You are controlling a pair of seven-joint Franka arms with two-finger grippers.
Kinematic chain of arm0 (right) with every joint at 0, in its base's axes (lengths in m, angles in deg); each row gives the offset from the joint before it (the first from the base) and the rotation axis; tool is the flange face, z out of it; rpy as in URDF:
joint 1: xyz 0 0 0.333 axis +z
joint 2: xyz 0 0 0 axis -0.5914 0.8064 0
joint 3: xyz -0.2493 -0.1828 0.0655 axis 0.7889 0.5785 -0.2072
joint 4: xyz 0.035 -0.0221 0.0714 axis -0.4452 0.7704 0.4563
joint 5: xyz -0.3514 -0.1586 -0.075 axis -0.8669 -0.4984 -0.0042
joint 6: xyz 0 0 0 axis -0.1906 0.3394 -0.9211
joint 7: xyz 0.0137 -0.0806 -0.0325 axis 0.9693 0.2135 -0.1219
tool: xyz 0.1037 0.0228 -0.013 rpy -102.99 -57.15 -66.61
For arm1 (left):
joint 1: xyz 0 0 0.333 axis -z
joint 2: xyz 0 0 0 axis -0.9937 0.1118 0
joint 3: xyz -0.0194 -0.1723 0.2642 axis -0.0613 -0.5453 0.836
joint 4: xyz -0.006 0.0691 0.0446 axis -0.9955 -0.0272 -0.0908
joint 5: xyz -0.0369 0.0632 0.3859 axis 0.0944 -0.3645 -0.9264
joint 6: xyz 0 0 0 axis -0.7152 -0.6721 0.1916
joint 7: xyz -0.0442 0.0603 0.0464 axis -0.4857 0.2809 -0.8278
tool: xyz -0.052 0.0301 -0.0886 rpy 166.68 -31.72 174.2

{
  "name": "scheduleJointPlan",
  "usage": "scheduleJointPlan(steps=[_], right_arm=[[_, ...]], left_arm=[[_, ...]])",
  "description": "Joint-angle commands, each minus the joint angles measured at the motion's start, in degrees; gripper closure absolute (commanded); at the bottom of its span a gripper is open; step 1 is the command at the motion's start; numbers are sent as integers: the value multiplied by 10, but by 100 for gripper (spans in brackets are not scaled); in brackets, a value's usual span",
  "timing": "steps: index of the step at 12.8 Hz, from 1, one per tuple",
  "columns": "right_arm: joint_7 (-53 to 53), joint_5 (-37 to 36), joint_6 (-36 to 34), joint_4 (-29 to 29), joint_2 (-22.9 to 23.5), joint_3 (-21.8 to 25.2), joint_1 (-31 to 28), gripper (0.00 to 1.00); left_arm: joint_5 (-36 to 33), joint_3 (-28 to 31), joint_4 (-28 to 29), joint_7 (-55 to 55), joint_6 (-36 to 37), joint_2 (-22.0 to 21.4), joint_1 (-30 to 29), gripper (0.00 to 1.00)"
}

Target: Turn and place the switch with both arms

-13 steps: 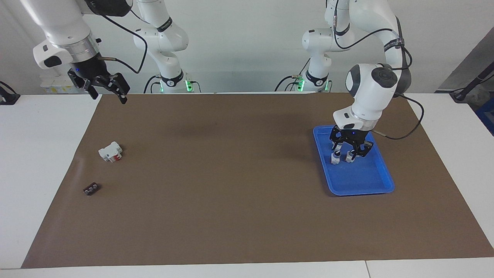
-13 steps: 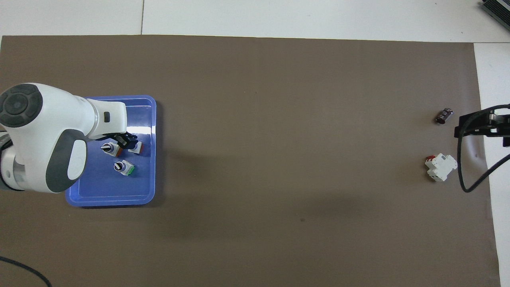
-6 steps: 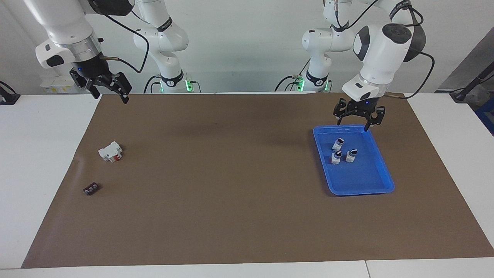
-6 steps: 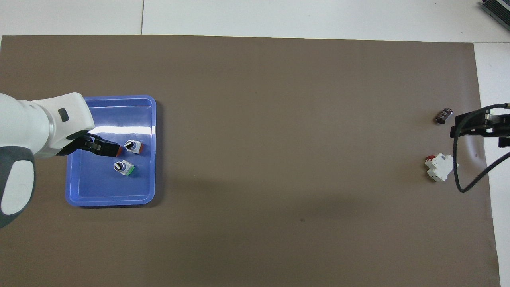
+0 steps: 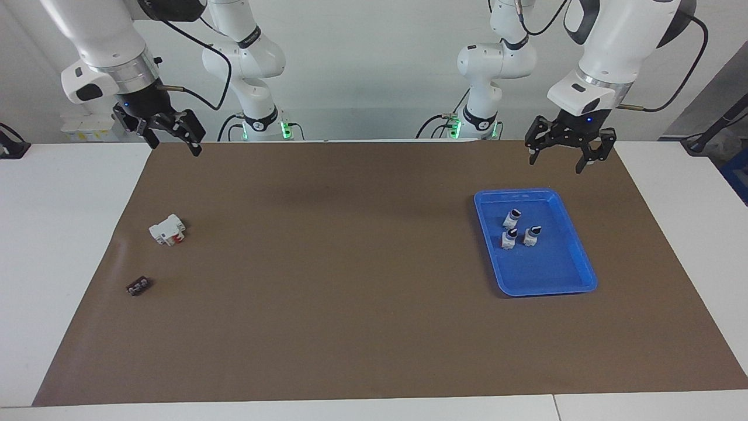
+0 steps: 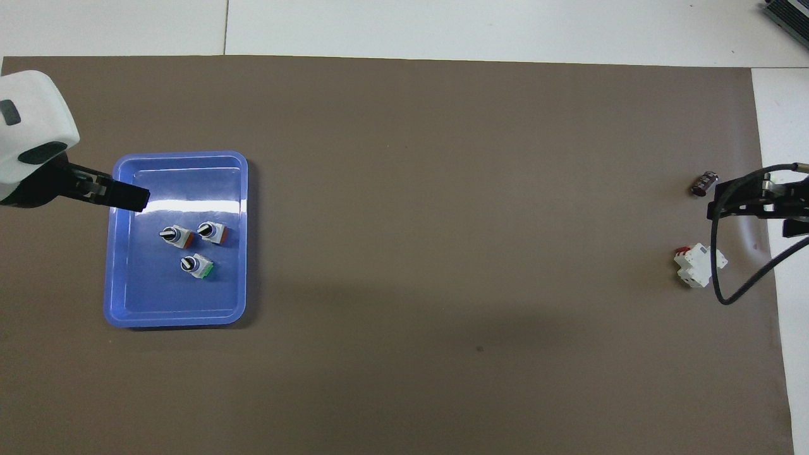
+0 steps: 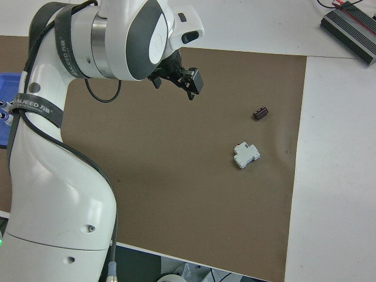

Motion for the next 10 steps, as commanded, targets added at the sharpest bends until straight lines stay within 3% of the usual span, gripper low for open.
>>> scheduleJointPlan(steps=[1, 10], right_arm=[[-10, -4, -6, 5, -5, -1, 5, 1], [-9, 6, -9, 4, -11, -3, 4, 1]], left_arm=[[7, -1, -63, -29, 45, 34, -3, 0], [5, -1, -62, -72, 109, 22, 0, 0]])
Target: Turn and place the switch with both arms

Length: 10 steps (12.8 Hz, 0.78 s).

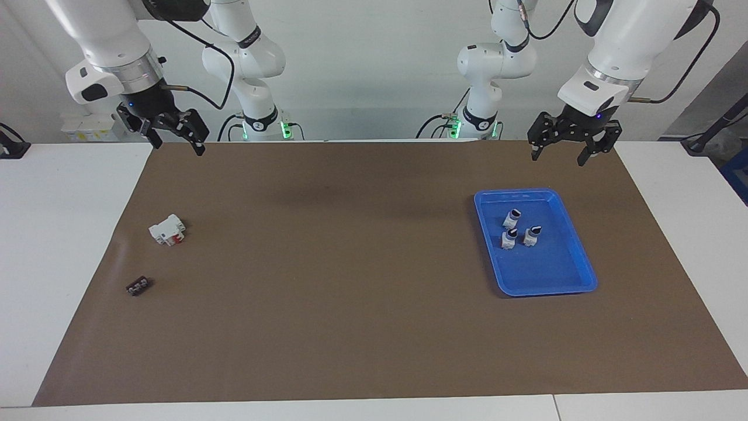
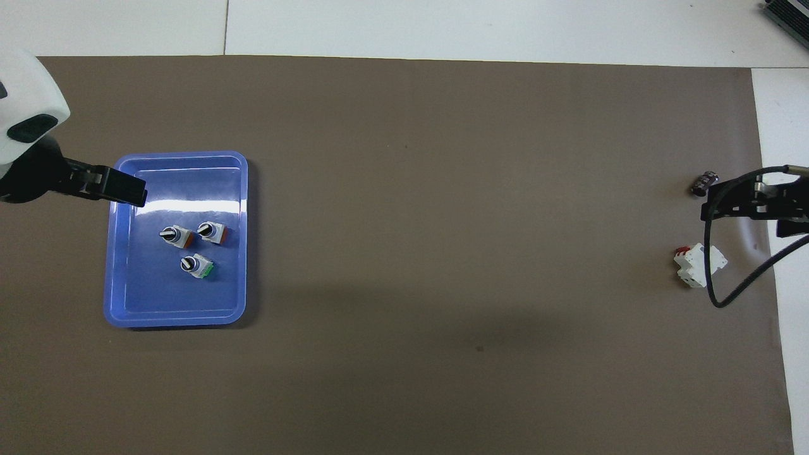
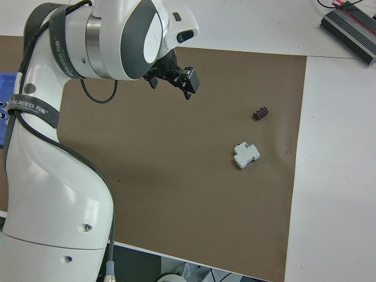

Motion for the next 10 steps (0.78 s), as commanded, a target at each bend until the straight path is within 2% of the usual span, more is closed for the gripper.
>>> scheduleJointPlan(steps=[1, 5, 10], right_arm=[[-7, 7, -9, 4, -10, -2, -3, 1], [-7, 7, -9, 4, -10, -2, -3, 1], [-7, 7, -9, 4, -10, -2, -3, 1]], left_arm=[[-1, -2, 0, 0, 30, -13, -1, 0], [-3, 1, 28, 3, 28, -34, -4, 0], [-4, 1, 29, 10, 18, -34, -7, 0]])
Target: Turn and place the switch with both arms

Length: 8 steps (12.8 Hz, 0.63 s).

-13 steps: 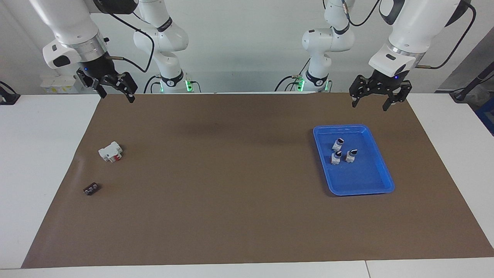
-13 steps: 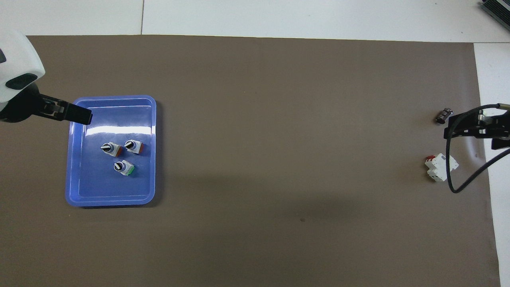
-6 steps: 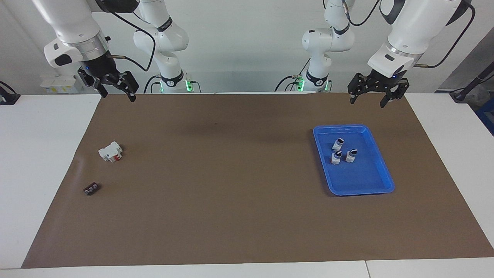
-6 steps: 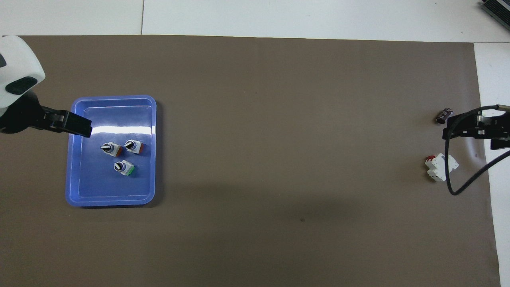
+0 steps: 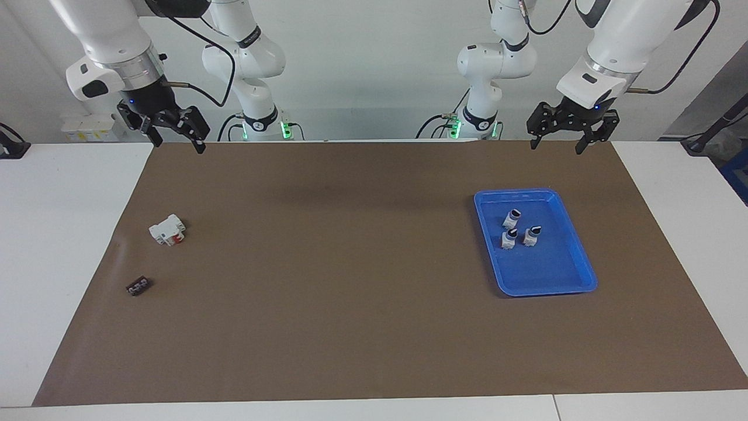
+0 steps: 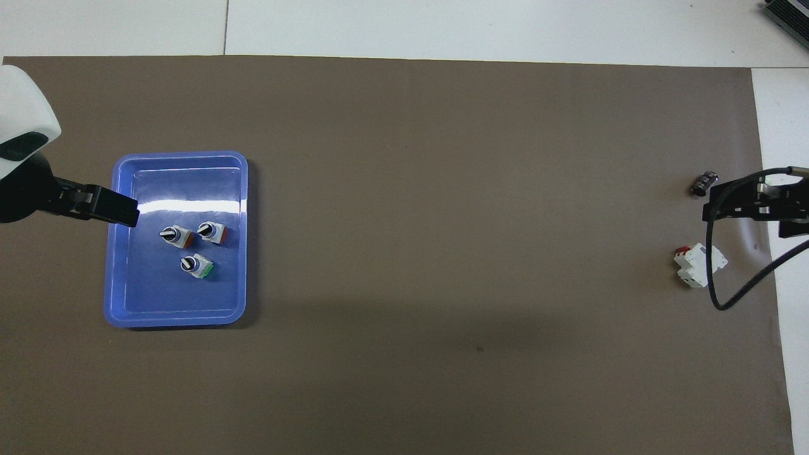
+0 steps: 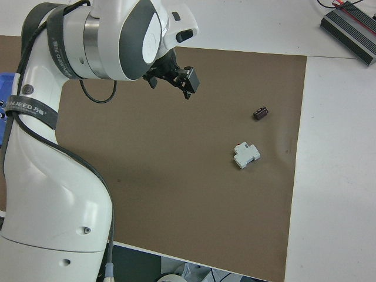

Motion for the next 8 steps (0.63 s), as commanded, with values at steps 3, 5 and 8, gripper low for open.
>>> scheduleJointPlan(steps=[3, 5, 8], right_arm=[[-7, 7, -8, 4, -7, -2, -3, 1], [-7, 7, -8, 4, -8, -2, -3, 1], [-7, 7, -8, 4, -8, -2, -3, 1]], left_arm=[[-8, -2, 20, 8, -1, -17, -7, 0], [-7, -1, 19, 2, -2, -16, -10, 0], [-7, 0, 19, 7, 1, -17, -13, 0]])
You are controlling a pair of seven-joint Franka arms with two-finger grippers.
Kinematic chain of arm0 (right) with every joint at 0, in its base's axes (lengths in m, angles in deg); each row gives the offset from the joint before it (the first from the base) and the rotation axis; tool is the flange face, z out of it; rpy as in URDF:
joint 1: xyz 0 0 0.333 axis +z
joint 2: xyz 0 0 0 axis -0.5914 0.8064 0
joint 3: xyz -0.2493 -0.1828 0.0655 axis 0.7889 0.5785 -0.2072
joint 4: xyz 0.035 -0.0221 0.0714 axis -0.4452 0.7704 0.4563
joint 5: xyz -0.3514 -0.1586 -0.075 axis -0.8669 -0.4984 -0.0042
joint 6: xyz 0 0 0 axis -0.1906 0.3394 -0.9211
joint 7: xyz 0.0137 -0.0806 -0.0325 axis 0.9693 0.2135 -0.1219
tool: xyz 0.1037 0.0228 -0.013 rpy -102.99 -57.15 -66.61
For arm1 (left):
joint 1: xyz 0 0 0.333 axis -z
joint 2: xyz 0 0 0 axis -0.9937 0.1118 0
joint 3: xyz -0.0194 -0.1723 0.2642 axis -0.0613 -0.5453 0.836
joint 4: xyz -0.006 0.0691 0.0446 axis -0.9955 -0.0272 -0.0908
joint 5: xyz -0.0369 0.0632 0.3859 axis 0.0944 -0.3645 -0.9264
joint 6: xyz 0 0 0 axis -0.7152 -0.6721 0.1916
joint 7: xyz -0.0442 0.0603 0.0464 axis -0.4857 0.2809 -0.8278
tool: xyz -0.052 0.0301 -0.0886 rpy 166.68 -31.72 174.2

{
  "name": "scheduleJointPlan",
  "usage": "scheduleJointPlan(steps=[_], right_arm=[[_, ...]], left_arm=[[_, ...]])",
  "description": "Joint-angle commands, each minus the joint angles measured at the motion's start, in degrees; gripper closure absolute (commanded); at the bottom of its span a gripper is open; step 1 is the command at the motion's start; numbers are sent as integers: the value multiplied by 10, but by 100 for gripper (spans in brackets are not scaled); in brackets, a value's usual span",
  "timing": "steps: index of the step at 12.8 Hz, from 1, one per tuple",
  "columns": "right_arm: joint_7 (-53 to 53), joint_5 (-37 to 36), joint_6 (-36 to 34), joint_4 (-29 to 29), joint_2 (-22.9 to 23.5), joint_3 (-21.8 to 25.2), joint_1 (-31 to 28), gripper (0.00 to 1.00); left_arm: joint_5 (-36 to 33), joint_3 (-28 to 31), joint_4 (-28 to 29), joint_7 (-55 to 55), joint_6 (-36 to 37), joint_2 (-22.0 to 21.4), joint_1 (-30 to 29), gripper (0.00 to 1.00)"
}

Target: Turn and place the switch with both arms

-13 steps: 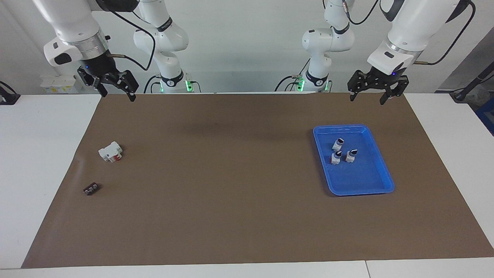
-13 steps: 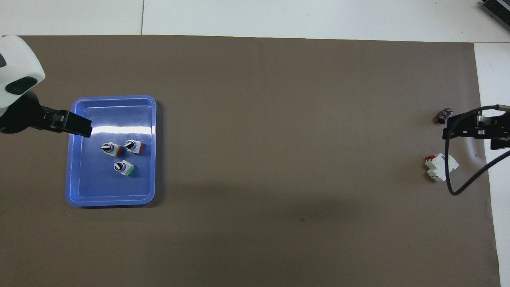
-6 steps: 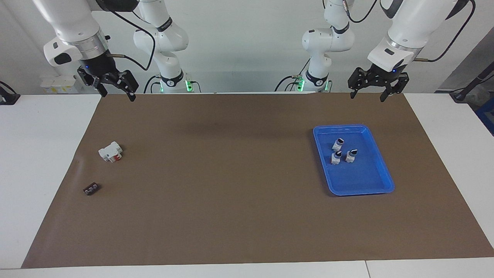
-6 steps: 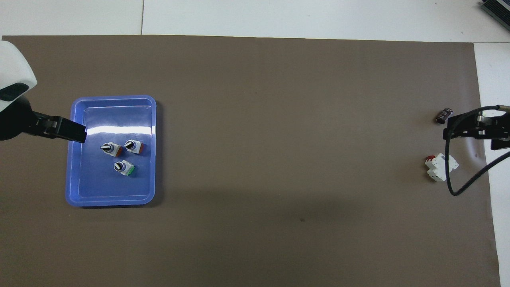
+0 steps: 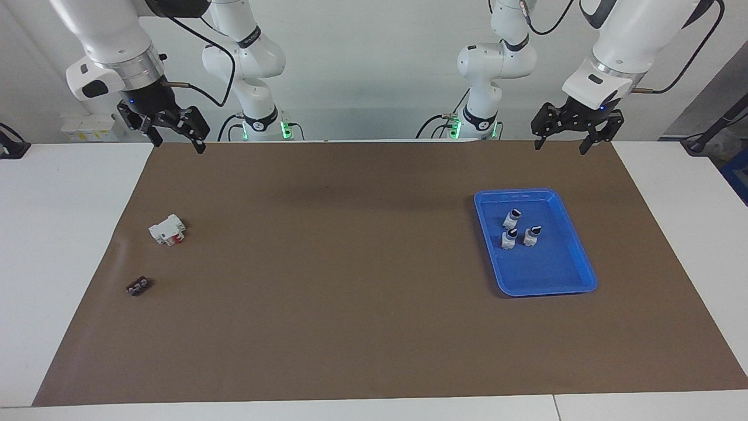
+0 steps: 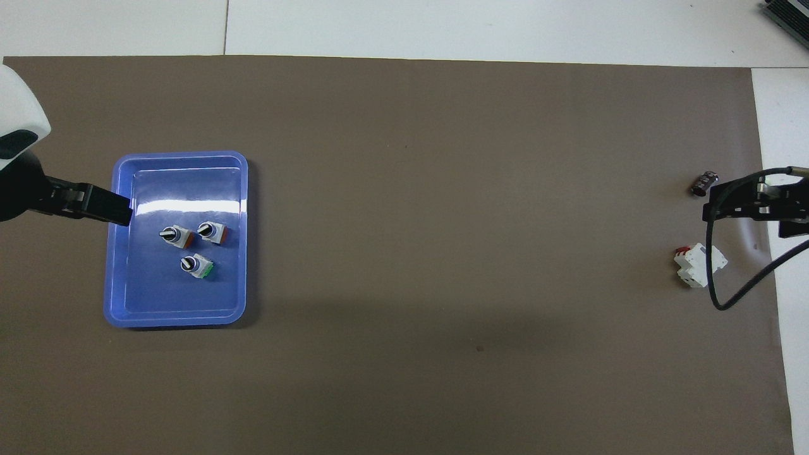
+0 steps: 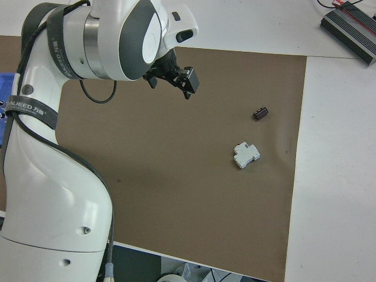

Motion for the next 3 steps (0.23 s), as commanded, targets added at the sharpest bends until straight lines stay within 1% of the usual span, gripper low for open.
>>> scheduleJointPlan(steps=[1, 3], right_arm=[[-7, 7, -8, 4, -8, -2, -3, 1], [-7, 7, -8, 4, -8, -2, -3, 1]], left_arm=[[-6, -1, 19, 6, 4, -18, -6, 0], [-6, -1, 19, 5, 7, -18, -21, 0]])
